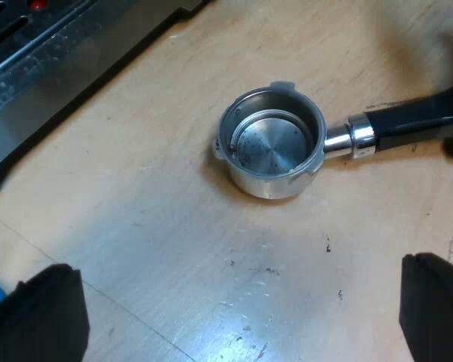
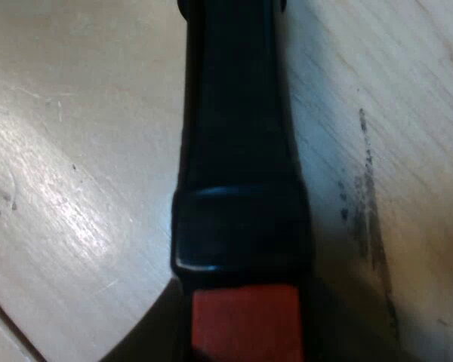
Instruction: Grind coffee beans and then tamp
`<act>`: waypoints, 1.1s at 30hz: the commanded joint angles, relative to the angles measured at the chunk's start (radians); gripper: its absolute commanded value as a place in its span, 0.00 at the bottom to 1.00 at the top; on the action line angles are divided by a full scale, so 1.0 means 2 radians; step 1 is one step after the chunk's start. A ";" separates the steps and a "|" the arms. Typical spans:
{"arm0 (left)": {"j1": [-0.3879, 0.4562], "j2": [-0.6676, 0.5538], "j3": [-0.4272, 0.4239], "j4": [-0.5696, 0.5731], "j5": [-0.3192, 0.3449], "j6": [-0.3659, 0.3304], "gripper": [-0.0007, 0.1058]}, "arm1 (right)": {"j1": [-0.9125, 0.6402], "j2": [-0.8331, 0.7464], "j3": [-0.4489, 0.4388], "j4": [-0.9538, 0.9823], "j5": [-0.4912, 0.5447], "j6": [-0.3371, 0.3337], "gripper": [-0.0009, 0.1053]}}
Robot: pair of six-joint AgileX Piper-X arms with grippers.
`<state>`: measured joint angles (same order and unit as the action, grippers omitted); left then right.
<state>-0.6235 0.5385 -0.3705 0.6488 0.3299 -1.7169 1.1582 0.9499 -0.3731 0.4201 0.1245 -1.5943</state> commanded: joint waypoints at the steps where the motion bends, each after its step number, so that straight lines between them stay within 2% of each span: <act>1: -0.001 -0.001 0.001 -0.003 0.006 0.000 0.80 | -0.002 0.000 -0.004 0.014 -0.003 0.001 0.15; 4: -0.001 -0.001 0.001 -0.003 0.016 0.000 0.80 | -0.002 0.000 -0.004 0.014 -0.003 0.002 0.25; 6: -0.001 -0.001 0.001 -0.003 0.027 0.000 0.80 | -0.002 0.000 -0.004 0.015 -0.005 0.004 0.43; 7: -0.001 -0.001 0.001 -0.003 0.028 0.000 0.80 | -0.002 0.000 -0.004 0.019 -0.005 0.020 0.52; 14: -0.001 -0.001 0.001 -0.006 0.028 0.000 0.80 | -0.002 0.000 -0.004 0.040 -0.005 0.027 0.53; 21: -0.001 -0.001 0.001 -0.013 0.028 0.000 0.80 | -0.002 0.000 -0.026 0.092 -0.005 0.027 0.53; 28: -0.001 -0.001 0.001 -0.013 0.028 0.000 0.80 | -0.001 0.000 -0.064 0.145 -0.021 0.027 0.53; 33: -0.001 -0.001 -0.021 0.007 0.022 0.001 0.80 | -0.001 0.000 -0.105 0.222 -0.027 0.033 0.53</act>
<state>-0.6235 0.5385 -0.4019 0.6626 0.3763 -1.7156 1.1582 0.9499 -0.5722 0.8293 0.0762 -1.5342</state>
